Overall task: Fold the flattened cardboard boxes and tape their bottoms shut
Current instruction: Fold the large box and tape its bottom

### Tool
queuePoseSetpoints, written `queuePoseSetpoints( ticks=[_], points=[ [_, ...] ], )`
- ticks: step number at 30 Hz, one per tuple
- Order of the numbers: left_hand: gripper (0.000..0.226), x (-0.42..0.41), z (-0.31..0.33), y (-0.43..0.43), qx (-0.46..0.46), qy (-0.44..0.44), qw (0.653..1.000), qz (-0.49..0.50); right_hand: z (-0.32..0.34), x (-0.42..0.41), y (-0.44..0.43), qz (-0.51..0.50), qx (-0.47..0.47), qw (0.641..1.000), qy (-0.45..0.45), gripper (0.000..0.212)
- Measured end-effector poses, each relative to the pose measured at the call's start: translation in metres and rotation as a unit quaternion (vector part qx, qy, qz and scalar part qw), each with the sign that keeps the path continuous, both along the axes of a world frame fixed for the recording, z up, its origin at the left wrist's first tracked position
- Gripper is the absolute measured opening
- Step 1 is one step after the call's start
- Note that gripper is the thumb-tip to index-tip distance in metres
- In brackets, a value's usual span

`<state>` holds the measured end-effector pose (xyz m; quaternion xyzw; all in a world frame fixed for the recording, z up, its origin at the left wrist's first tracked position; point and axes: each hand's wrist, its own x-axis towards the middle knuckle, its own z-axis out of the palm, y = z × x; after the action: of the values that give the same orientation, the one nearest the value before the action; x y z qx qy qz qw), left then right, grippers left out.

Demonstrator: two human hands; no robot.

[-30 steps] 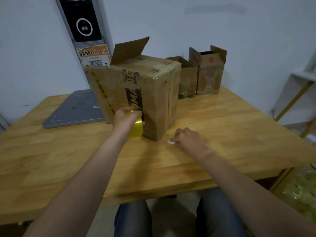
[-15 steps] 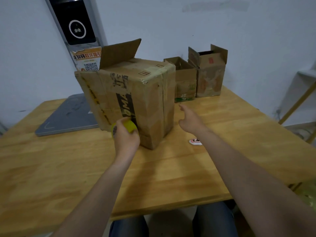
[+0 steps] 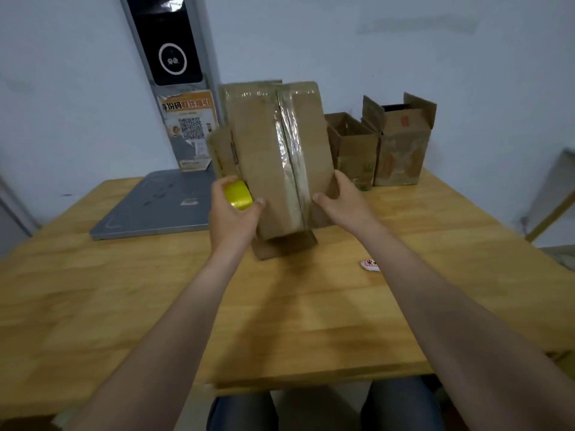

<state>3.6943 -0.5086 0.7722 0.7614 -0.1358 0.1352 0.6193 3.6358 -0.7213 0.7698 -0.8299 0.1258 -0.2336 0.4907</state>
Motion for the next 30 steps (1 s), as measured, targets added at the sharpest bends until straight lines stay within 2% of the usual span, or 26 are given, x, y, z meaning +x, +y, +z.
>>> queuePoseSetpoints(
  ticks=[4,7,10,14,18,27,30],
  points=[
    [0.054,0.013,0.045,0.018,-0.013,-0.021,1.0,-0.012,0.045,-0.029,0.024,-0.057,-0.121,0.991,-0.014,0.051],
    [0.051,0.02,0.063,0.028,0.008,-0.016,1.0,-0.023,0.063,-0.041,0.035,-0.091,-0.197,0.976,0.011,0.063],
    [0.049,0.028,0.064,0.032,0.027,-0.008,0.999,-0.022,0.066,-0.044,0.04,-0.096,-0.252,0.961,0.06,0.061],
    [0.048,0.033,0.041,0.027,0.111,0.027,0.993,-0.04,0.049,-0.04,0.039,-0.053,-0.229,0.963,0.131,0.052],
    [0.047,0.043,0.028,0.02,0.099,0.042,0.993,-0.049,0.043,-0.036,0.031,-0.026,-0.17,0.975,0.142,0.059],
    [0.045,0.042,0.038,0.023,0.186,0.022,0.982,-0.018,0.047,-0.033,0.037,-0.077,-0.243,0.95,0.179,0.063],
    [0.035,0.031,0.054,0.031,0.154,-0.009,0.988,-0.001,0.055,-0.041,0.038,-0.099,-0.267,0.934,0.215,0.067]
  ],
)
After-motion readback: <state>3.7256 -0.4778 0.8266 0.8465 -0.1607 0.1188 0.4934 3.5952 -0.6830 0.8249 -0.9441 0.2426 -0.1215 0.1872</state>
